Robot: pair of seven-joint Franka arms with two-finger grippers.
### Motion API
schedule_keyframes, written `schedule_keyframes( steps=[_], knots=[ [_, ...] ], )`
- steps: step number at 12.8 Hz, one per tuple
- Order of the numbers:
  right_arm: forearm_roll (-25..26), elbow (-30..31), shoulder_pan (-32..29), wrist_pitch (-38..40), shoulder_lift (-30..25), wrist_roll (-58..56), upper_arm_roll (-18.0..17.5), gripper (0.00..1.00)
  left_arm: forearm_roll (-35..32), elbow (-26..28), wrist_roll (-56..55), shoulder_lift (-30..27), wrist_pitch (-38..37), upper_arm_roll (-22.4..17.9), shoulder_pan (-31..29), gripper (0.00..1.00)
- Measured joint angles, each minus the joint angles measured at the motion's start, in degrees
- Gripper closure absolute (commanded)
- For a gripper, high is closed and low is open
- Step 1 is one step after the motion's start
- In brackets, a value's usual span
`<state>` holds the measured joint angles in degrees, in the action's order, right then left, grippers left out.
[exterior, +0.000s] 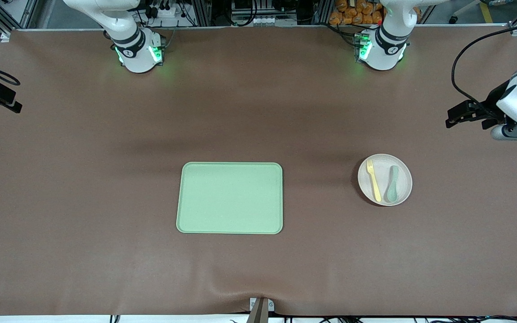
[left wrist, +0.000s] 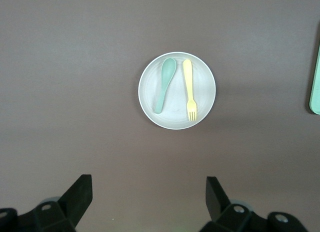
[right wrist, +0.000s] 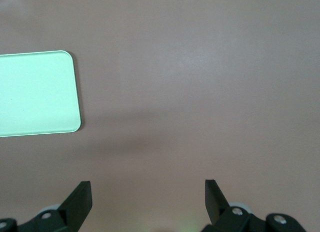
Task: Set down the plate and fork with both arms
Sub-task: 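Move the left gripper down to the white plate's rim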
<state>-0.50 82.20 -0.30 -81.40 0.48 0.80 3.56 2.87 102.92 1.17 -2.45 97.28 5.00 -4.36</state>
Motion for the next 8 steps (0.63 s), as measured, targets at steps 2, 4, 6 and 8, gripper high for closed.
schedule_keyframes(
  steps=[2,4,6,8],
  knots=[
    [0.0,0.0,0.0,0.0,0.0,0.0,0.0,0.00,0.0,2.4,0.0,0.0,2.7,0.0,0.0,0.00],
    [0.0,0.0,0.0,0.0,0.0,0.0,0.0,0.00,0.0,5.0,0.0,0.1,5.8,0.0,0.0,0.00],
    [0.0,0.0,0.0,0.0,0.0,0.0,0.0,0.00,0.0,8.0,0.0,0.4,9.2,0.0,-0.1,0.00],
    [0.0,0.0,0.0,0.0,0.0,0.0,0.0,0.00,0.0,10.8,0.0,1.0,12.8,0.0,-0.5,0.00]
  ],
)
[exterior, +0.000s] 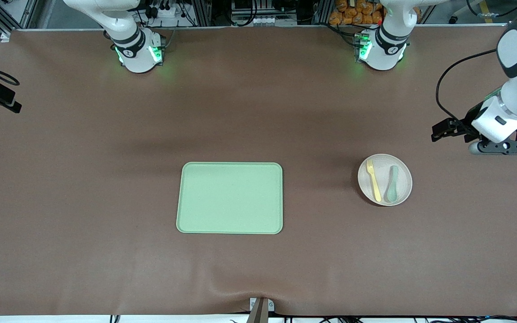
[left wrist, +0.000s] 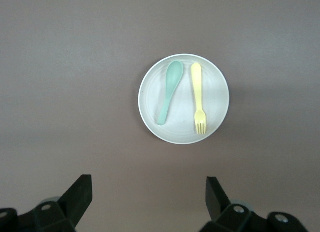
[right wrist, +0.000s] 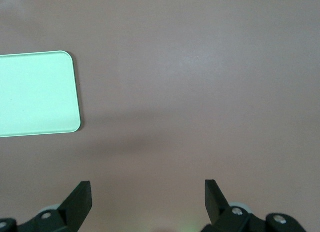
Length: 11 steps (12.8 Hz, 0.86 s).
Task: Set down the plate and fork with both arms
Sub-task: 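Move the left gripper down to the white plate's rim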
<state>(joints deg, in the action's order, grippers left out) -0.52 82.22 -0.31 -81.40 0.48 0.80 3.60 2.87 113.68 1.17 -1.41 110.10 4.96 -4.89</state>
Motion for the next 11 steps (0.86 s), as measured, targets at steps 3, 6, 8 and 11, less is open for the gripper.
schedule_keyframes(
  steps=[3,6,8,11],
  knots=[
    [0.0,0.0,0.0,0.0,0.0,0.0,0.0,0.00,0.0,3.9,0.0,1.8,7.0,0.0,-1.1,0.00],
    [0.0,0.0,-0.1,0.0,0.0,0.0,0.1,0.00,0.0,8.5,2.0,5.8,16.7,0.0,-2.2,0.00],
    [0.0,0.1,-0.1,0.0,0.0,0.0,0.1,0.00,0.0,9.4,5.0,9.8,21.1,0.0,-3.4,0.00],
    [-0.9,0.1,-0.6,0.0,0.0,0.0,0.5,0.00,0.0,9.4,8.3,16.1,27.3,0.0,-4.6,0.00]
  ],
)
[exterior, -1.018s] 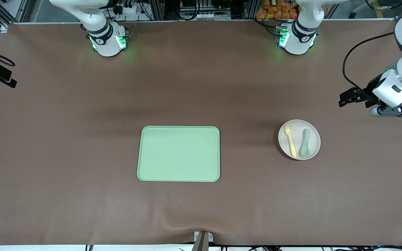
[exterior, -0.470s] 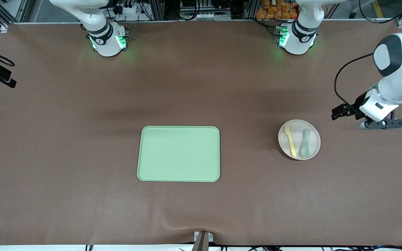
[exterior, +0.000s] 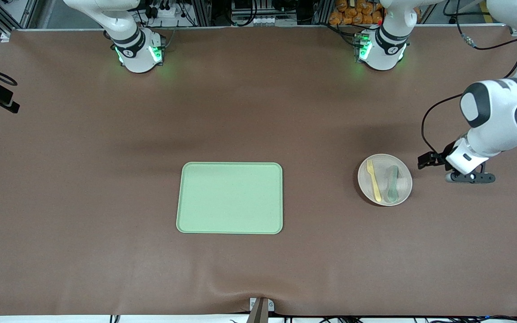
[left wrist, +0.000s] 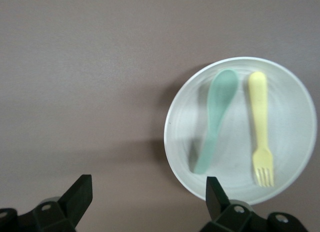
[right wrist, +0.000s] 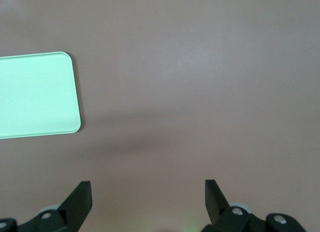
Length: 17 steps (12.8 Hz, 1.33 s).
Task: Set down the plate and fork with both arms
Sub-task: 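Move the left gripper down to the white plate's rim, then close the left gripper on the plate rim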
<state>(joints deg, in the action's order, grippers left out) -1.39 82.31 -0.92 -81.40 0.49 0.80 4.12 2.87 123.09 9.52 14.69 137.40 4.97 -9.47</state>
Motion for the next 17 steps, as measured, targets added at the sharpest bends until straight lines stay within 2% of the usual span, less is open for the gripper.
schedule_keyframes(
  steps=[3,5,7,10,12,17],
  knots=[
    [-0.6,0.0,-0.2,0.0,0.0,0.0,0.2,0.00,1.7,-0.2,0.0,4.5,5.4,0.4,0.0,0.00],
    [-0.7,0.0,-0.2,0.0,0.0,0.0,0.2,0.00,2.4,-0.3,0.3,6.4,7.4,0.5,0.0,0.22],
    [-0.8,0.0,-0.2,0.0,0.0,0.0,0.1,0.00,2.6,-0.5,0.5,7.4,7.8,0.8,0.0,0.32],
    [-0.8,0.0,-0.2,0.0,0.0,0.0,-0.1,0.00,4.1,-0.8,0.7,8.2,7.8,1.4,0.0,0.53],
    [-0.8,0.0,-0.2,0.0,0.0,0.0,-0.1,0.00,5.5,-0.8,2.4,8.6,7.8,1.4,0.0,0.58],
    [-0.8,0.0,-0.2,0.0,0.0,0.0,-0.1,0.00,9.5,-1.0,6.3,9.9,7.9,1.3,-0.6,0.62]
  ],
)
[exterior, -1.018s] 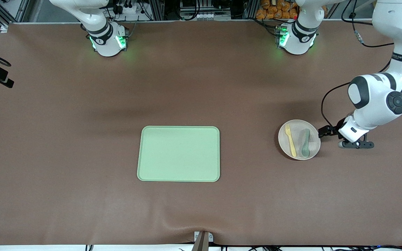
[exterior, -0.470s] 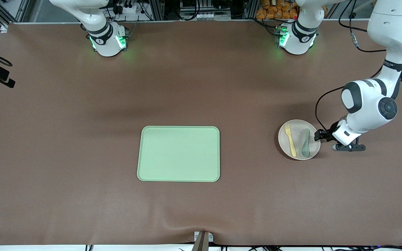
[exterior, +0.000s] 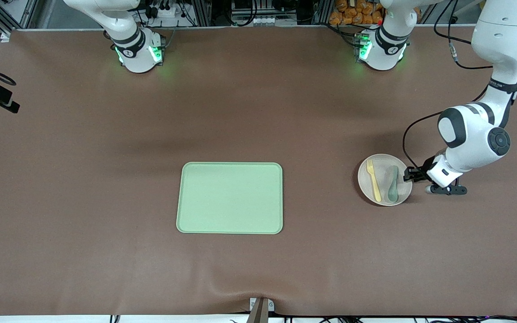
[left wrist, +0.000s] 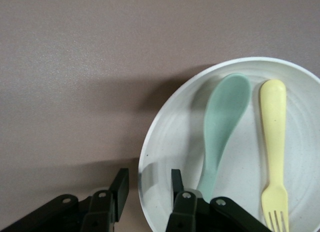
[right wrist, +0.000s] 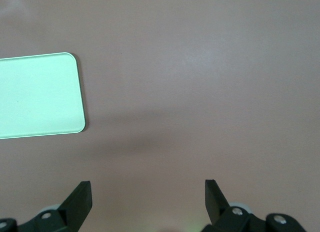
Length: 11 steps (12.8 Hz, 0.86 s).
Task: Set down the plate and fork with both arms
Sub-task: 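Close the left gripper on the plate rim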
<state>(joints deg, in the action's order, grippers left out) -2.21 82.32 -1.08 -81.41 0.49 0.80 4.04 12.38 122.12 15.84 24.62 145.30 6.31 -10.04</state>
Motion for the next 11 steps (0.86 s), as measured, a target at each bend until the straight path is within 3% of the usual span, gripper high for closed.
schedule_keyframes(
  steps=[4,11],
  knots=[
    [0.0,0.0,0.0,0.0,0.0,0.0,0.0,0.00,0.5,-0.7,1.4,0.9,0.0,0.0,-0.8,0.77],
    [0.0,0.0,0.0,0.0,0.0,0.0,0.0,0.00,3.0,-1.1,1.5,1.6,0.0,0.0,-1.4,0.81]
  ],
)
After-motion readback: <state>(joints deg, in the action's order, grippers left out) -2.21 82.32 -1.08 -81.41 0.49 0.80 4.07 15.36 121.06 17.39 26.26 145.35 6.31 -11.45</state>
